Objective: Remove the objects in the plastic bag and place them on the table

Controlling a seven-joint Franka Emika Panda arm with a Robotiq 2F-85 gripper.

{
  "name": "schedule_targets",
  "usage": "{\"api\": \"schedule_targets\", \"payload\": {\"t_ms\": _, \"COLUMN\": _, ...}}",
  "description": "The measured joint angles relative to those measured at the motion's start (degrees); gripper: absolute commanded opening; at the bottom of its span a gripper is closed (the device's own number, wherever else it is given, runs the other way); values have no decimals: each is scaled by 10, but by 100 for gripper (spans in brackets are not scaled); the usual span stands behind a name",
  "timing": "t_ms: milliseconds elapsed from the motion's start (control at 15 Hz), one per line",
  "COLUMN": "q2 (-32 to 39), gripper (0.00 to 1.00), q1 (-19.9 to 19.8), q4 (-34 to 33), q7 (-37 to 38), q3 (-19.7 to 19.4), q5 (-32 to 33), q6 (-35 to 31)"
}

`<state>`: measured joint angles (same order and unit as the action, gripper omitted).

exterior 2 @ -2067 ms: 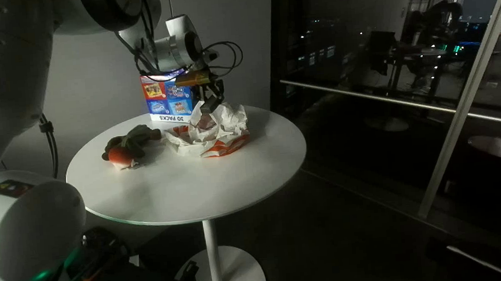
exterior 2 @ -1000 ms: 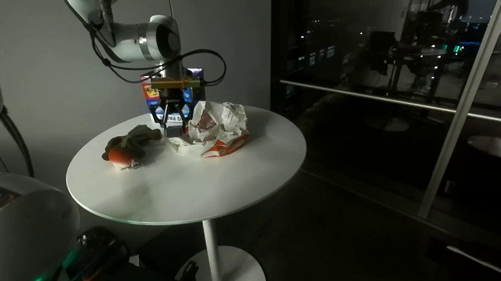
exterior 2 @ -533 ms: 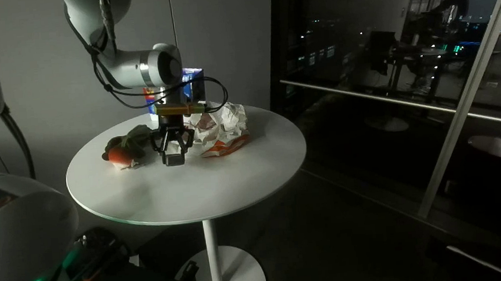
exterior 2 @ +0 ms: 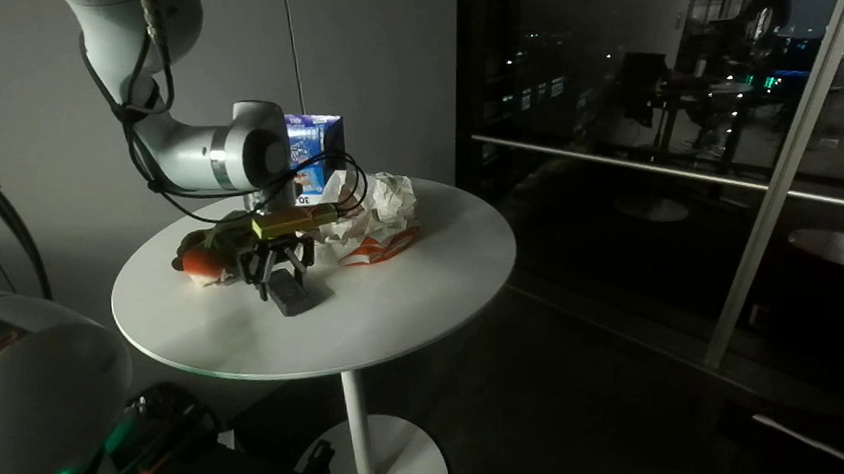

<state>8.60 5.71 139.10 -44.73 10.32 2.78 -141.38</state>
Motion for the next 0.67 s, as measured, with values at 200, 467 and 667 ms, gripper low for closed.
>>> {"api": "schedule_targets", "payload": {"t_ms": 200, "q2": -30, "gripper": 100, "q1": 0, "q4": 31, "q7": 6, "q3": 1, "q5": -4, "q6": -55}}
{"api": "schedule_targets", "payload": {"t_ms": 467, "q2": -103, "gripper": 100, "q1": 2, "q4": 72, "q7": 21, "q3": 1, "q5": -31, "q6": -112}}
{"api": "schedule_targets", "payload": {"t_ms": 667, "q2": -165, "gripper": 100, "q1": 13, "q4": 87, "q7": 31, "q3": -5, "q5": -60, "q6": -116}}
